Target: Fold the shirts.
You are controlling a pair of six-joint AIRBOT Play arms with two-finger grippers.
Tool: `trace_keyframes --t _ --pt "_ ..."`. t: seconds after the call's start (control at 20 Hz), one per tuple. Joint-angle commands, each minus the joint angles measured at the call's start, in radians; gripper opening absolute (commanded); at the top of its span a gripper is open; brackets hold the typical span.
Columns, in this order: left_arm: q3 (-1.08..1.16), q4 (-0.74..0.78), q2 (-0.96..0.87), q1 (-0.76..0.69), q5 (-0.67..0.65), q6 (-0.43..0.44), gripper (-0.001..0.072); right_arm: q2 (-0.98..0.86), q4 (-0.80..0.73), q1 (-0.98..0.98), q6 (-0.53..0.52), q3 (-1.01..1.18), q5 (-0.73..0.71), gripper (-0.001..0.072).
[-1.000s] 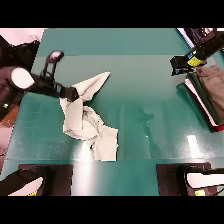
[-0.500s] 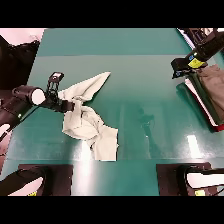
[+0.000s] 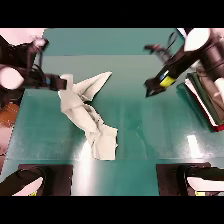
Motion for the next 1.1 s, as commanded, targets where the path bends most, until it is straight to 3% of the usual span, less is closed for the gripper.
trace_keyframes --t 0.0,0.05,0.25,0.5,0.9,1.05 --pt "0.138 0.001 0.034 0.001 -0.094 0.052 0.0025 0.054 0.029 0.163 -0.010 -0.245 -0.162 0.0508" --pt "0.149 0.000 0.034 0.001 -0.109 0.064 0.0025 0.056 0.027 0.209 -0.010 -0.304 -0.202 0.0720" --pt "0.149 0.001 0.034 0.001 -0.149 0.074 0.0025 0.055 0.041 0.356 -0.005 -0.469 -0.420 0.0718" --pt "0.149 -0.005 0.034 0.001 -0.183 0.073 0.0025 0.053 0.190 0.411 0.029 -0.566 -0.701 0.0667" --pt "0.149 -0.008 0.034 0.001 -0.211 0.073 0.0026 -0.068 0.234 0.425 0.056 -0.526 -0.730 0.0626" --pt "0.149 -0.010 0.034 0.001 -0.211 0.073 0.0025 -0.089 0.236 0.447 0.055 -0.524 -0.734 0.0539"
